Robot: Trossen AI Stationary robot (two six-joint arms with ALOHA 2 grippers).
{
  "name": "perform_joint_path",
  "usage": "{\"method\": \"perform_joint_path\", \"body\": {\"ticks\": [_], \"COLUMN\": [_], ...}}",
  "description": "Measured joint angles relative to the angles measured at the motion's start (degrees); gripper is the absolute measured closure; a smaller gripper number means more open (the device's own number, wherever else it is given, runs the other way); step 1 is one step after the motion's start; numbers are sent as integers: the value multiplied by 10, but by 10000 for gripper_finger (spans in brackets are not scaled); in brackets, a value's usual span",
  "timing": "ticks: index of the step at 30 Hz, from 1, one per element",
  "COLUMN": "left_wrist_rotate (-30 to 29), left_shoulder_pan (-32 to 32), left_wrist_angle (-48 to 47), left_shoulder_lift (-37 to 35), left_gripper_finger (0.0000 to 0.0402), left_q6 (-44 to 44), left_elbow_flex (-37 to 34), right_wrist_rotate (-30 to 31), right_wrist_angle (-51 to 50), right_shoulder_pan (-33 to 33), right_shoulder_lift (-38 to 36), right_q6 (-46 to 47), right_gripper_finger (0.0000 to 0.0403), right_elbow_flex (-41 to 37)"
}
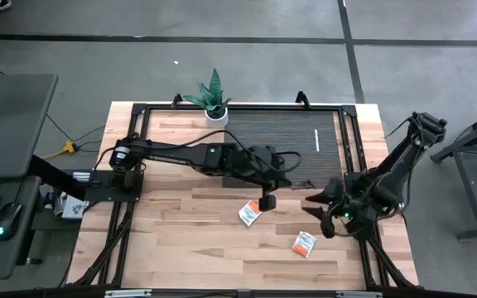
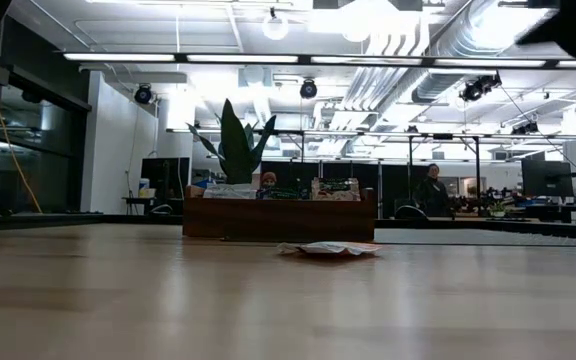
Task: Pick & Place Tea
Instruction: Put the blue tea bag into the middle section of the wooden organizer
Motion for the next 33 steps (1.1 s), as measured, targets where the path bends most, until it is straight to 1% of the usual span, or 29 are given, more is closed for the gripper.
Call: {"method": "perform_joint_path", "body": {"ticks": [2,5,8,15,24,29,33], "left_wrist_rotate": [2,2,4,18,26,31,31], "left_shoulder_pan": [0,0,0,0,0,0,0], "left_wrist_angle": [15,35,45,62,78,88,86], "left_shoulder_lift": [-4,-9,-18,-31,-31,-30,-30], "left_gripper_finger": [401,401,401,401,401,401,401], "left_q6": [1,1,1,6,2,-4,-4], "left_elbow_flex": [0,2,0,1,1,1,1], "right_wrist_rotate": [44,102,128,139,135,115,108], "right_wrist_angle": [28,86,134,209,361,410,416], "right_shoulder_pan": [0,0,0,-1,-1,-1,-1], "right_shoulder_lift": [-25,-61,-92,-135,-144,-144,-144], "right_q6": [-53,-157,-250,-380,-552,-598,-602], "right_gripper_finger": [226,226,226,226,226,226,226], "right_elbow_flex": [0,0,0,0,0,1,1]}}
